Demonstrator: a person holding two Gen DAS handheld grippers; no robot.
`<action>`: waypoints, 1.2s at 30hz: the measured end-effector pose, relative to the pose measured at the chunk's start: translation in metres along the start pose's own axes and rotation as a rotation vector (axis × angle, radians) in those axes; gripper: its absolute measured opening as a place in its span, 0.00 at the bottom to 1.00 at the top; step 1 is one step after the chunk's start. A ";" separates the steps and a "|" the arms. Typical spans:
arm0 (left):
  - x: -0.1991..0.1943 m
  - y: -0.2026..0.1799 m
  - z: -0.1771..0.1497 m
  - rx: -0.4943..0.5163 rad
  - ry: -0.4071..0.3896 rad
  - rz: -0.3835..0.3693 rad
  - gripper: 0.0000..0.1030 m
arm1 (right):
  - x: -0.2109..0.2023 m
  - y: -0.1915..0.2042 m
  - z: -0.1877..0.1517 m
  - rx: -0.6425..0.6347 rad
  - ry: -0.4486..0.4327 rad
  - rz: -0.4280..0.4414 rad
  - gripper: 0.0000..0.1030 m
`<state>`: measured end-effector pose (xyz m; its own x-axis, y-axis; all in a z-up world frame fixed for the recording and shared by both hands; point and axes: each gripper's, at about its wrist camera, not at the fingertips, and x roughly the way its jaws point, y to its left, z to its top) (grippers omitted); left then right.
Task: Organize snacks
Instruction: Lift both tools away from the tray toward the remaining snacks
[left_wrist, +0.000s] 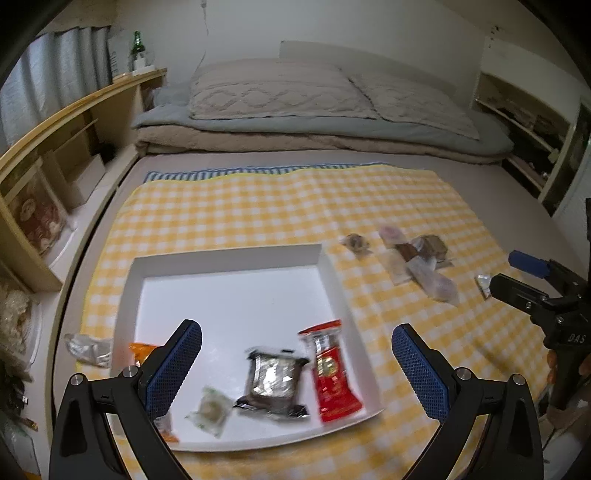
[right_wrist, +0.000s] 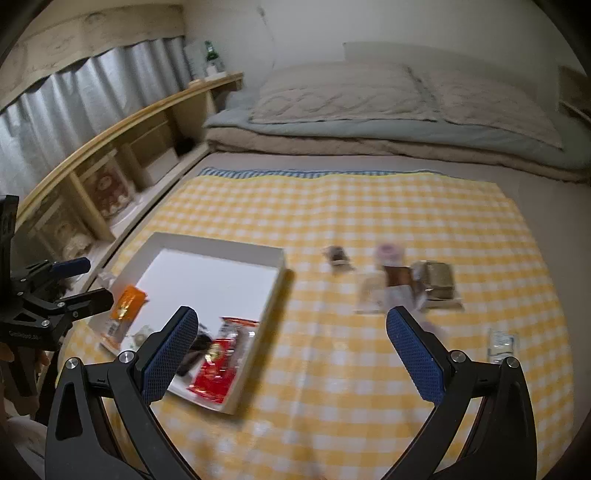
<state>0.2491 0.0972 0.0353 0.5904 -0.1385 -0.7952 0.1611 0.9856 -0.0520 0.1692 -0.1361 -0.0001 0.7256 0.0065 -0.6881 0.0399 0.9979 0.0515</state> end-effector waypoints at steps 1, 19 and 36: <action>0.005 -0.005 0.002 0.003 -0.001 -0.002 1.00 | -0.002 -0.005 0.001 0.006 -0.002 -0.007 1.00; 0.096 -0.107 0.045 0.086 0.004 -0.093 1.00 | -0.030 -0.106 -0.004 0.106 -0.035 -0.158 1.00; 0.228 -0.212 0.076 0.102 0.119 -0.232 1.00 | -0.027 -0.216 -0.025 0.197 0.023 -0.326 1.00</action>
<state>0.4095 -0.1511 -0.0895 0.4321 -0.3413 -0.8348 0.3636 0.9130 -0.1851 0.1242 -0.3497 -0.0107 0.6377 -0.3058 -0.7070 0.3994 0.9161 -0.0359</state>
